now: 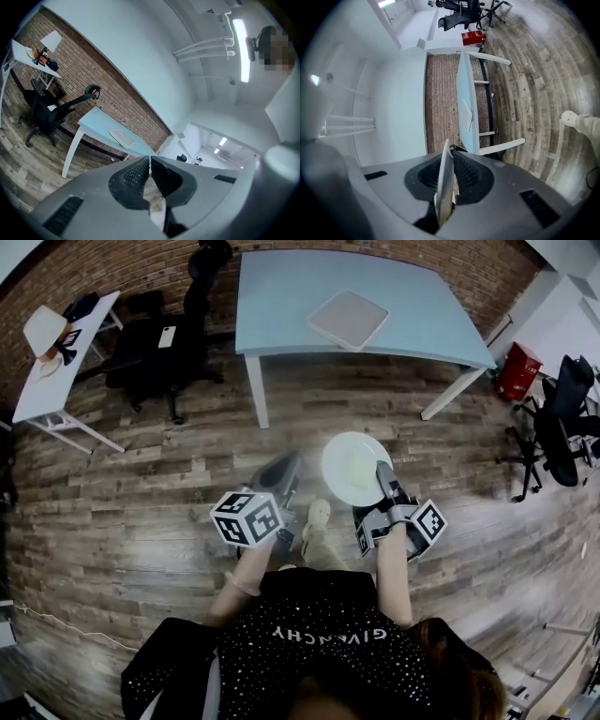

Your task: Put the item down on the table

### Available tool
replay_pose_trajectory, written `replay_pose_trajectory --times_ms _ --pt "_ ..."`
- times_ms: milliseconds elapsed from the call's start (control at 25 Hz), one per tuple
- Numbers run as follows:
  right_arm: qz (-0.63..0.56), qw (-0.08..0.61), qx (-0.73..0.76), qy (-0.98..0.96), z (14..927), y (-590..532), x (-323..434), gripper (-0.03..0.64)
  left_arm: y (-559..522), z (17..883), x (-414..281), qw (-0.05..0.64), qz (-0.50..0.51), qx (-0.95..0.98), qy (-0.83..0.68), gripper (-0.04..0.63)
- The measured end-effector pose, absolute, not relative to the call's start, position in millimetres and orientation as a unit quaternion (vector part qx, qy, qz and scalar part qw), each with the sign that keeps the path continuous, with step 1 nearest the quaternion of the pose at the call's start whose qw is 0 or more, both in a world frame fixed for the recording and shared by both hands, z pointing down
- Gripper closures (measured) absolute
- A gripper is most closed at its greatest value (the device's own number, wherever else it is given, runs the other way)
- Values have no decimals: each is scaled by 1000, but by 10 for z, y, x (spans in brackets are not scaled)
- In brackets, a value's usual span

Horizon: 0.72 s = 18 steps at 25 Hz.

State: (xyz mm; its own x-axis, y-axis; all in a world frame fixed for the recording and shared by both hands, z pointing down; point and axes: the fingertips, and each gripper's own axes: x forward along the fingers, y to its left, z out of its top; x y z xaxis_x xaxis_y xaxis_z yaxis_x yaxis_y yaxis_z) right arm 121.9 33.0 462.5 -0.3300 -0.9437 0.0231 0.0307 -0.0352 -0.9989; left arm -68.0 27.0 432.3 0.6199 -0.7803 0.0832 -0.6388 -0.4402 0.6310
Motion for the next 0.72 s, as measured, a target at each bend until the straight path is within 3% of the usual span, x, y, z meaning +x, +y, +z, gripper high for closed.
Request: replay_pose_trajectory --times_ms 720 --pt "-603 396 -382 577 4494 -1751 1796 578 -1668 4209 -62 312 -112 831 -447 571"
